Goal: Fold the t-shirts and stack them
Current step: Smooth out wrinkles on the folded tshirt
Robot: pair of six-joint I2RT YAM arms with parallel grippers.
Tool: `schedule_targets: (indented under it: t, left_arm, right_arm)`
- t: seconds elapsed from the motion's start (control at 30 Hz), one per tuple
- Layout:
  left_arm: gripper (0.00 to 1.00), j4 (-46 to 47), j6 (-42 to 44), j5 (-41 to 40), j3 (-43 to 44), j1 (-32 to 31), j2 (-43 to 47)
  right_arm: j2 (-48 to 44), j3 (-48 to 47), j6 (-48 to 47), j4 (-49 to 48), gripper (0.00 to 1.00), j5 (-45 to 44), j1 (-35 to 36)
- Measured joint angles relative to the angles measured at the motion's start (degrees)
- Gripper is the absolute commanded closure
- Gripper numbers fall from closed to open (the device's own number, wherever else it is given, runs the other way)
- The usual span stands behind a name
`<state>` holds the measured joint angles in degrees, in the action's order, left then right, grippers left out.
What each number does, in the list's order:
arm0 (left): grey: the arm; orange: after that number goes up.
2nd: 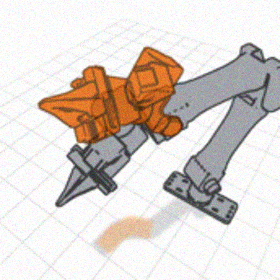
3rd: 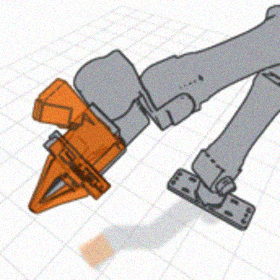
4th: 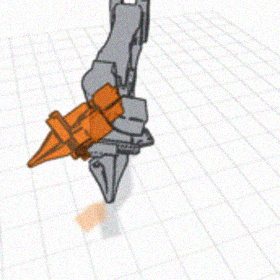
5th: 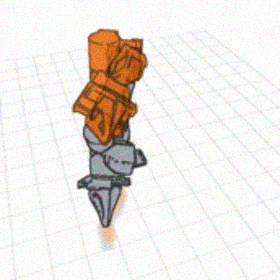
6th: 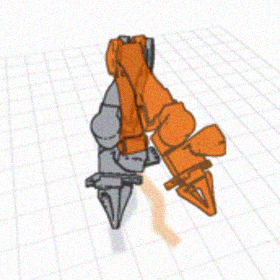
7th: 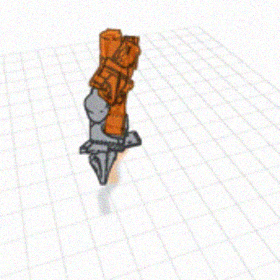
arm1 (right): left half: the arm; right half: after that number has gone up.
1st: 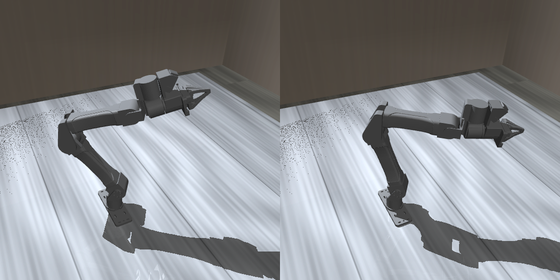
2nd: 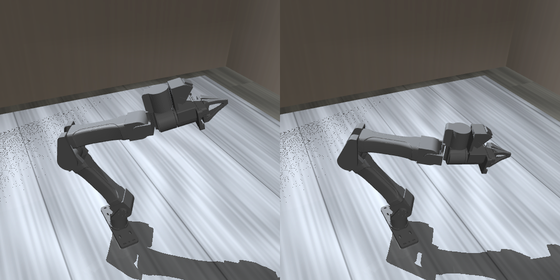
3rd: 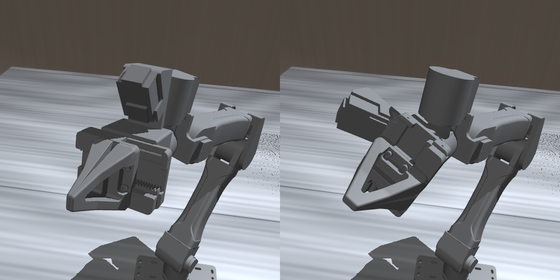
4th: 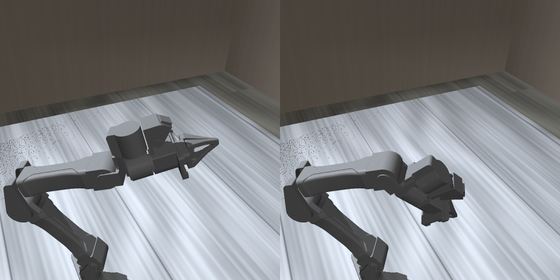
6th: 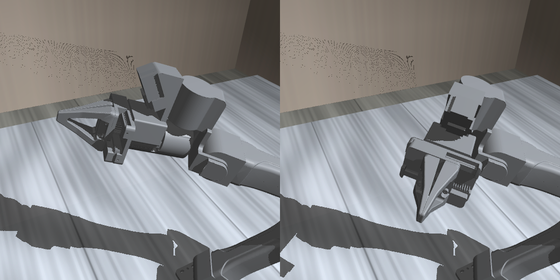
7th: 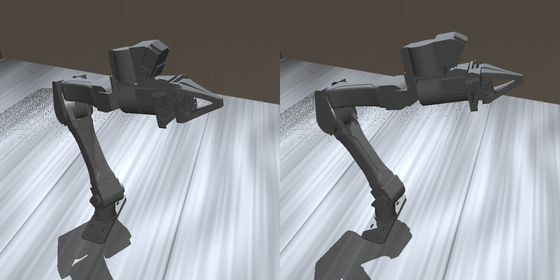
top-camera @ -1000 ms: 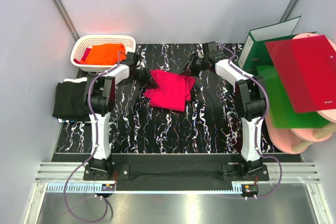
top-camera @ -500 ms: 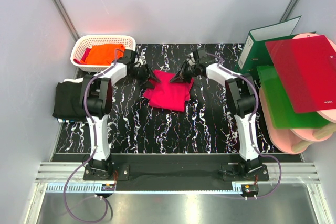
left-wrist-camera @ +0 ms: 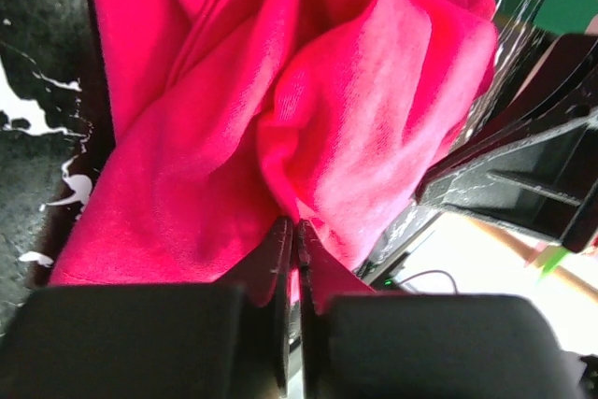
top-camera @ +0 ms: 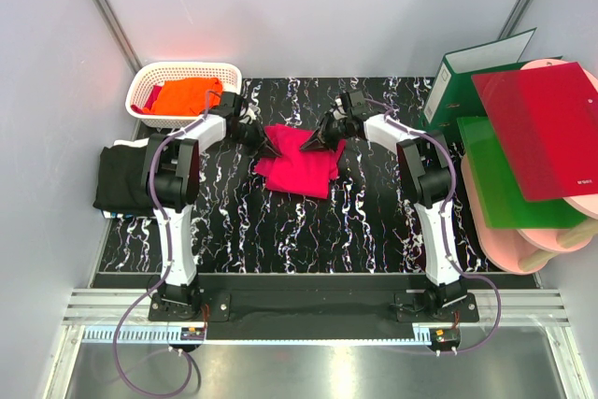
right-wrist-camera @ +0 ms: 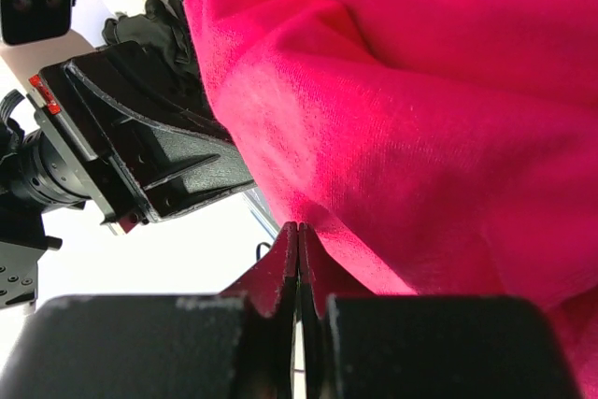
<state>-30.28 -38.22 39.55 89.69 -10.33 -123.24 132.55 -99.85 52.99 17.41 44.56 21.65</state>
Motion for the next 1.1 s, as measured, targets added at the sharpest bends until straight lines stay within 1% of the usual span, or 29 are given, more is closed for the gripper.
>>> schedule_targets:
  t: [0.37,0.77,0.8,0.83,0.87,0.9,0.93,0.97,1.1]
  left_arm:
    - [1.0,-0.39,0.48,-0.42,0.0,0.5,0.28]
    - [1.0,-2.95,1.01,-4.26,-0.59,3.98,4.2]
    - [0.94,-3.32,1.09,-4.61,-0.74,4.07,4.2]
    - [0.83,-3.78,1.18,-5.01,-1.03,4.09,4.2]
    - [0.65,-4.48,1.33,-5.18,-1.14,4.11,4.15]
    - [0.46,-5.07,1.53,-5.35,-1.2,4.17,4.13]
    - [0.05,-5.51,2.05,-5.55,-1.2,4.26,4.13]
    - [0.01,-5.95,2.14,-5.66,-1.2,4.26,4.13]
    - [0.01,-7.41,2.6,-6.88,-1.2,4.39,4.37]
  right_arm:
    - [1.46,-1.2,0.11,0.46,0.97,0.11,0.0]
    - [2.19,-3.41,0.2,1.9,0.97,0.11,0.0]
    - [2.45,-3.67,0.17,2.05,0.97,0.09,0.0]
    - [2.67,-3.85,0.13,2.16,0.98,0.07,0.0]
    - [2.89,-3.98,-0.02,2.45,0.97,0.07,0.0]
    - [2.99,-4.09,-0.13,2.67,0.98,0.0,0.0]
    - [3.08,-4.17,-0.35,2.95,0.98,-0.09,0.0]
    - [3.13,-4.31,-0.72,3.54,0.98,-0.31,0.0]
    - [2.82,-5.01,-3.37,5.35,0.98,-2.34,0.0]
